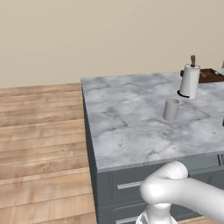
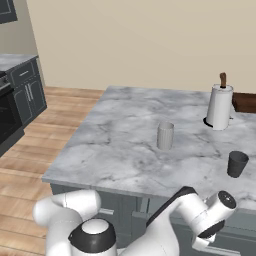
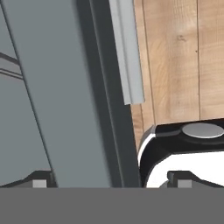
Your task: Take the tongs from the drawer on the right and place them on the dining counter next to the tray containing the kebab skewer.
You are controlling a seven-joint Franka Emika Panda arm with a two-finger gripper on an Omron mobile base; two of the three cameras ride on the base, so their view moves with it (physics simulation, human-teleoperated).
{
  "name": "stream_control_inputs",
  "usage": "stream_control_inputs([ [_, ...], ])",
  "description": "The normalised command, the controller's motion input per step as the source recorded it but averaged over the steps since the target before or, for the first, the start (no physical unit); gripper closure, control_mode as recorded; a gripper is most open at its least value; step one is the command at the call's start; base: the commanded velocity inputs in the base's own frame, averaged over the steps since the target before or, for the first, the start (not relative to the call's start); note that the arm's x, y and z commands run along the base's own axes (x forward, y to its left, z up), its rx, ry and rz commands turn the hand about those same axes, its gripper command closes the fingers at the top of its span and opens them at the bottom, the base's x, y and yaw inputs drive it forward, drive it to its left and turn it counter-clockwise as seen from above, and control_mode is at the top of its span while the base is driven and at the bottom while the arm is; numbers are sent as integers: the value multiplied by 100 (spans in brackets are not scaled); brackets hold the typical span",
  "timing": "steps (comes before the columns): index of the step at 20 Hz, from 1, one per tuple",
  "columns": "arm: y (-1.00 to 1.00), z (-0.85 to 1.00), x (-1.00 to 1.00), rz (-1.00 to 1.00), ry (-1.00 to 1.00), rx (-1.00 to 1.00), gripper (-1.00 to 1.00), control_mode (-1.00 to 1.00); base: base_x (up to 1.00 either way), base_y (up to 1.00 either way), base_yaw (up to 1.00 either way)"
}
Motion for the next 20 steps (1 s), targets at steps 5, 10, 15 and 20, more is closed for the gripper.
stream_control_inputs([
  [5, 0, -3, -9, 0, 1, 0, -100, -100, 0, 0, 0],
  [10, -10, -26, -66, 0, 7, -3, -100, -100, 0, 0, 0],
  [15, -23, -35, -90, 0, 8, -3, -100, -100, 0, 0, 0],
  [20, -29, -42, -99, 0, 10, -5, -100, -100, 0, 0, 0],
])
